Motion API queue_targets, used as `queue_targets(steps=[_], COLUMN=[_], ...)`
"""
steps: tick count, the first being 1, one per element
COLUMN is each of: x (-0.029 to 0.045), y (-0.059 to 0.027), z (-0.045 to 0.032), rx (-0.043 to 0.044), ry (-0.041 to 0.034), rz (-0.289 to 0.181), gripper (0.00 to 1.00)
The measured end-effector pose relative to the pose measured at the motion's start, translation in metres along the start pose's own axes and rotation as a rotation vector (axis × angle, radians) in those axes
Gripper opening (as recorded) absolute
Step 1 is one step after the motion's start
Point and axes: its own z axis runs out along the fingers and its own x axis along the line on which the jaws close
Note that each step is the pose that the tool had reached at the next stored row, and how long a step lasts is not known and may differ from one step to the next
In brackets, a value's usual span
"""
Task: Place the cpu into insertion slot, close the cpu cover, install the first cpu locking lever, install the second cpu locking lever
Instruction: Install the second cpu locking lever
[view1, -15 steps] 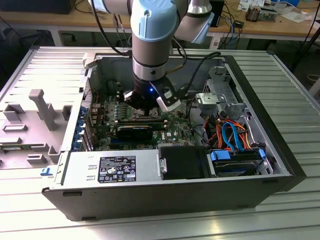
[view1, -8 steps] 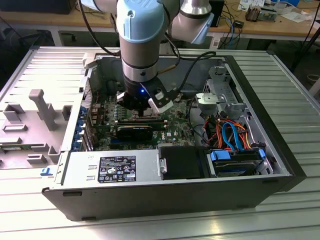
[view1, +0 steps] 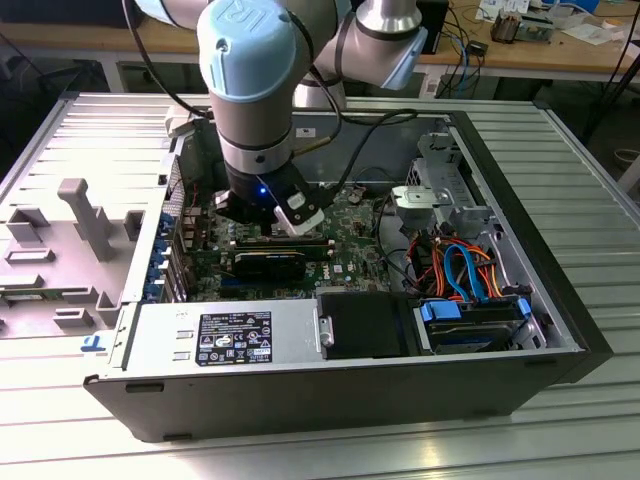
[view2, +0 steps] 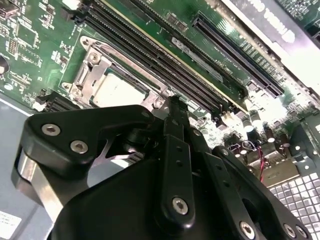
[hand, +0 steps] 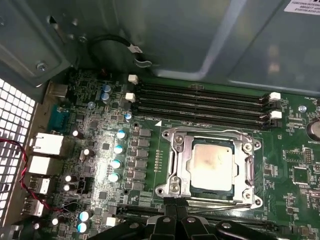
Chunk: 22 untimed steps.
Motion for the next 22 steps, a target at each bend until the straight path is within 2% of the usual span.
queue_targets(steps=[10, 13, 15, 16, 17, 19, 22], x=[0.0137, 0.0154, 0.0156, 0.0156, 0.0155, 0.0156, 0.0158], y=[0.0003, -0.0004, -0.0010, -0.0011, -0.0011, -0.0013, -0.0034], z=[0.0048, 0.0086, 0.0107, 0.0112, 0.0116, 0.0121, 0.0125], rx=[-0.0013, -0.0020, -0.0063, -0.0115, -0.0210, -0.0309, -0.0350], ry=[-0.0001, 0.0000, 0.0001, -0.0004, -0.0016, -0.0029, -0.0034], rz=[0.000, 0.000, -0.002, -0.003, -0.003, -0.003, -0.003], gripper=[0.11, 0.11, 0.11, 0.11, 0.11, 0.11, 0.11])
